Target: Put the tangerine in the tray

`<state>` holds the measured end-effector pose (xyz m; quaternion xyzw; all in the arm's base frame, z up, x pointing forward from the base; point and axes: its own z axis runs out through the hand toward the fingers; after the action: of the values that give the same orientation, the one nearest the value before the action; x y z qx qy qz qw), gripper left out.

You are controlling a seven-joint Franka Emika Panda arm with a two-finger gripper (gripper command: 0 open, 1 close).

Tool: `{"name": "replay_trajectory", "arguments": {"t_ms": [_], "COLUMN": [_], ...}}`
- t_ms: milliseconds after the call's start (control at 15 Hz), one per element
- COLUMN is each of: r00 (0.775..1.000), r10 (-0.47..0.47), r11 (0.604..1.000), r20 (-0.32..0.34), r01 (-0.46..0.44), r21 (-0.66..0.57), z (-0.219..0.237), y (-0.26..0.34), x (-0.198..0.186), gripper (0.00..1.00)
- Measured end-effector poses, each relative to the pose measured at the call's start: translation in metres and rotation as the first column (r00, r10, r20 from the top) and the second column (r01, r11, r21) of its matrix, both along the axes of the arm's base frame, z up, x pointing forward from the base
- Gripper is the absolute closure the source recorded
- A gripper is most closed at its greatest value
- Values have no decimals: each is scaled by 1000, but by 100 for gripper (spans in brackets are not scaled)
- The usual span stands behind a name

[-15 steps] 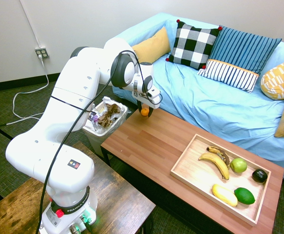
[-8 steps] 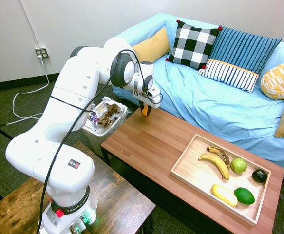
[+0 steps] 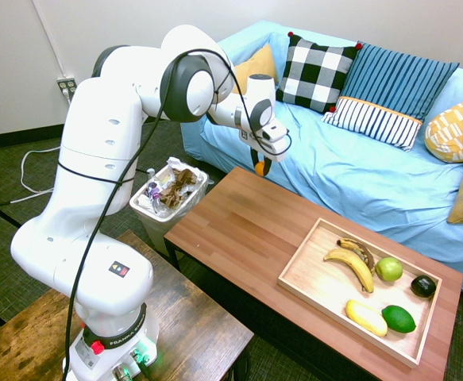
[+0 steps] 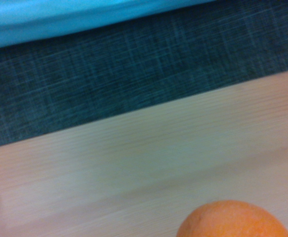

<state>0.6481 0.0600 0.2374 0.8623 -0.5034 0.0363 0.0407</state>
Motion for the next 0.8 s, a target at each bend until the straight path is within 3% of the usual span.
{"name": "replay_trajectory", "arguments": {"t_ms": [333,600,800], "r00": [978,939,912], "r10": [-207,-344,-408], "r11": [978,939,913], "r20": [15,-2,-35], "r01": [207,344,407], "r21": [5,0,-30], "z": [21,-7,-47], "y": [-159,-263,-307], "x": [-33,-66,-86], "gripper": [100,100,100]}}
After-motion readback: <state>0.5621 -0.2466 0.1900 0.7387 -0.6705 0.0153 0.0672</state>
